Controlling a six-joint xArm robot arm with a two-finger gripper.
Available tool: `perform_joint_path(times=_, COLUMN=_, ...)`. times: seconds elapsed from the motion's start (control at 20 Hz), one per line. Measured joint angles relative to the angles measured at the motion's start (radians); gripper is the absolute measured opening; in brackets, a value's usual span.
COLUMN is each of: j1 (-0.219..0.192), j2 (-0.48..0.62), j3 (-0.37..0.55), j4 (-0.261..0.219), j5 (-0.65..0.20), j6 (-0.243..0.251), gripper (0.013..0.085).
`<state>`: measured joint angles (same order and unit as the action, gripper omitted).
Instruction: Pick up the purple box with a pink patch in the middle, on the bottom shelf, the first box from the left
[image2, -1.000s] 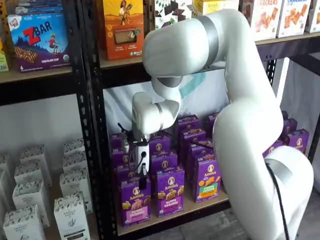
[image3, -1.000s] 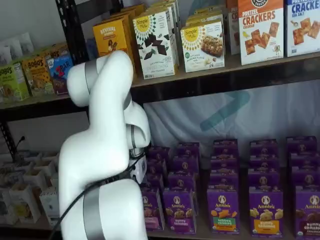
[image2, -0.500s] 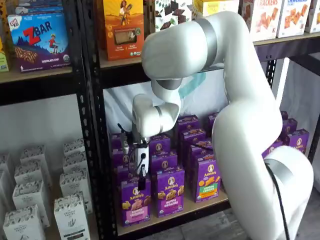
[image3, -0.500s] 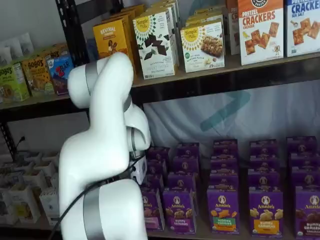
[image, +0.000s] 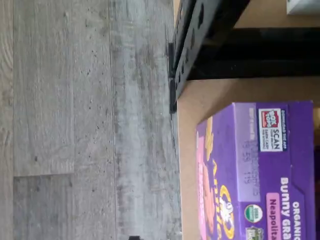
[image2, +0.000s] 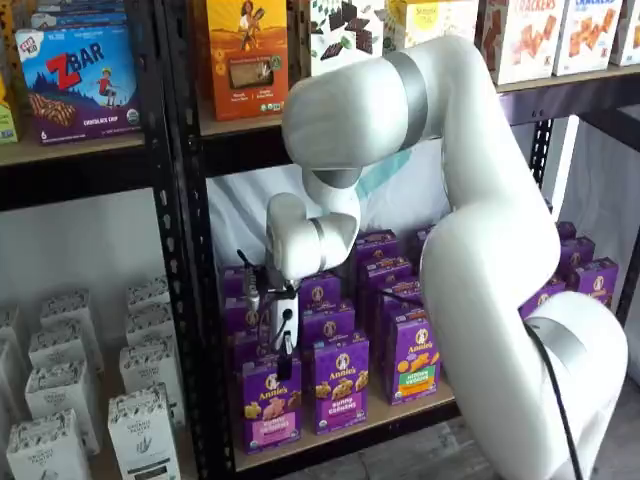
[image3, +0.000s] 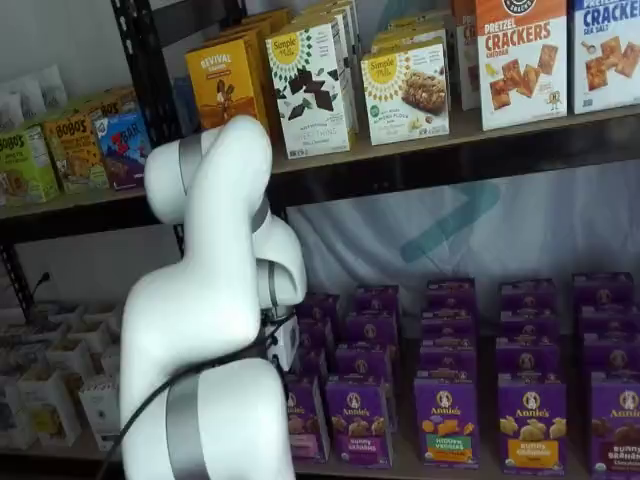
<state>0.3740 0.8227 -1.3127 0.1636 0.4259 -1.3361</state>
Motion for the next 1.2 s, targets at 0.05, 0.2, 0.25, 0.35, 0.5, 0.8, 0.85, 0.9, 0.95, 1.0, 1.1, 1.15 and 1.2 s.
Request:
perform_joint_path(times=0.05, j1=-0.001, j2=0.010, j3=-0.009, j4=0.005, j5=-0.002, j6=-0.006, gripper=0.0850)
perform_joint_path(times=0.2, j1=-0.004, j2=0.036, j3=-0.034, j4=0.015, j5=-0.012, j6=-0.018, gripper=0.0850)
perform_joint_path(times=0.25, j1=-0.006, j2=0.045, j3=-0.043, j4=0.012, j5=-0.013, j6=-0.017, gripper=0.0850)
perform_joint_path(times=0.35, j1=-0.007, j2=0.062, j3=-0.061, j4=0.002, j5=-0.014, j6=-0.009, gripper=0.0850)
perform_joint_path(times=0.5, j1=-0.008, j2=0.085, j3=-0.085, j4=-0.016, j5=-0.013, j6=0.007, gripper=0.0850)
perform_joint_path(times=0.8, j1=-0.012, j2=0.117, j3=-0.112, j4=-0.051, j5=-0.007, j6=0.034, gripper=0.0850)
perform_joint_path(times=0.85, j1=-0.013, j2=0.121, j3=-0.115, j4=-0.051, j5=-0.004, j6=0.033, gripper=0.0850)
perform_joint_path(times=0.9, j1=-0.013, j2=0.125, j3=-0.119, j4=-0.049, j5=0.001, j6=0.030, gripper=0.0850)
perform_joint_path(times=0.95, j1=-0.014, j2=0.128, j3=-0.123, j4=-0.049, j5=0.007, j6=0.029, gripper=0.0850)
perform_joint_path(times=1.0, j1=-0.016, j2=0.131, j3=-0.127, j4=-0.051, j5=0.014, j6=0.030, gripper=0.0850)
perform_joint_path(times=1.1, j1=-0.018, j2=0.135, j3=-0.134, j4=-0.058, j5=0.028, j6=0.034, gripper=0.0850)
perform_joint_path(times=1.15, j1=-0.019, j2=0.136, j3=-0.136, j4=-0.060, j5=0.032, j6=0.035, gripper=0.0850)
perform_joint_path(times=1.2, j1=-0.020, j2=0.138, j3=-0.136, j4=-0.063, j5=0.034, j6=0.037, gripper=0.0850)
